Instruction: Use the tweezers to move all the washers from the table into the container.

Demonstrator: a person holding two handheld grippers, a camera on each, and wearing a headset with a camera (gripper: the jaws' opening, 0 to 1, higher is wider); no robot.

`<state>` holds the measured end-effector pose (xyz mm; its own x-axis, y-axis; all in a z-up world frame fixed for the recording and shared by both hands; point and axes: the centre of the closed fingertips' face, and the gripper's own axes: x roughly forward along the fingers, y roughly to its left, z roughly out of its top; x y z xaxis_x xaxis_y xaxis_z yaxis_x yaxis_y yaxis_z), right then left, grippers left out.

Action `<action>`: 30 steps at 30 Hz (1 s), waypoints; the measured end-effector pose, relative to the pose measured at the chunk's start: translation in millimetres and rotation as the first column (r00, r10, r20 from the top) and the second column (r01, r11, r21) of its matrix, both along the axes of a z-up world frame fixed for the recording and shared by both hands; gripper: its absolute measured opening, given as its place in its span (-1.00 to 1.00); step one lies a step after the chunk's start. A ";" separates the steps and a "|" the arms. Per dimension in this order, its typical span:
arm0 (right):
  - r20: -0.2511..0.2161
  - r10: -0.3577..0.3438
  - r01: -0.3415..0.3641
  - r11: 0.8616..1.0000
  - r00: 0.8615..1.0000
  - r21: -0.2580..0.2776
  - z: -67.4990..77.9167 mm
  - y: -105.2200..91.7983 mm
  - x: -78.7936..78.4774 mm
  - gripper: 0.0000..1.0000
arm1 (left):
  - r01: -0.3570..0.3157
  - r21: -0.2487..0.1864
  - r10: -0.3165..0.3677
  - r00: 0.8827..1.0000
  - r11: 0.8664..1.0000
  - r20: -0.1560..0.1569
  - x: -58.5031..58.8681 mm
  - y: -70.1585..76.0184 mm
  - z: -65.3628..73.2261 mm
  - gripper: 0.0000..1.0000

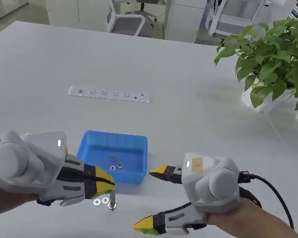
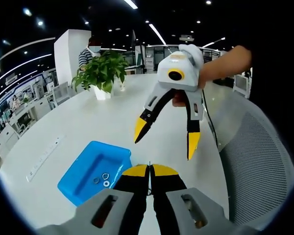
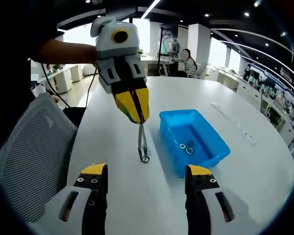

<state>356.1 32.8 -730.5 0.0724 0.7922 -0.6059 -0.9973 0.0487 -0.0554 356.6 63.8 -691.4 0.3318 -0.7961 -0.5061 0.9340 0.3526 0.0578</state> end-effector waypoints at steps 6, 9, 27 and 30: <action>0.022 0.065 -0.065 0.998 0.998 -0.009 -4.1 14.5 2.0 -0.19 | 0.010 0.003 -0.010 1.000 1.000 -0.004 1.1 -1.4 0.2 -0.91; 0.015 0.084 -0.084 0.996 0.996 -0.009 -5.7 20.6 2.3 -0.32 | 0.014 0.005 -0.014 1.000 1.000 -0.005 1.5 -2.3 0.2 -0.91; -0.002 0.223 -0.223 0.974 0.975 -0.036 -18.1 53.4 -2.2 -0.70 | 0.042 0.016 -0.042 0.999 0.999 -0.014 1.6 -1.2 -0.3 -0.91; -0.001 0.233 -0.232 0.972 0.973 -0.046 -22.3 54.2 -0.4 -0.76 | 0.045 0.017 -0.045 0.999 0.999 -0.014 1.7 -1.4 -0.3 -0.91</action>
<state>355.7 87.0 -752.8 -0.1077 0.7595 -0.6415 -0.9807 -0.1872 -0.0569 358.3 62.4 -691.6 0.2891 -0.8011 -0.5241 0.9495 0.3095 0.0506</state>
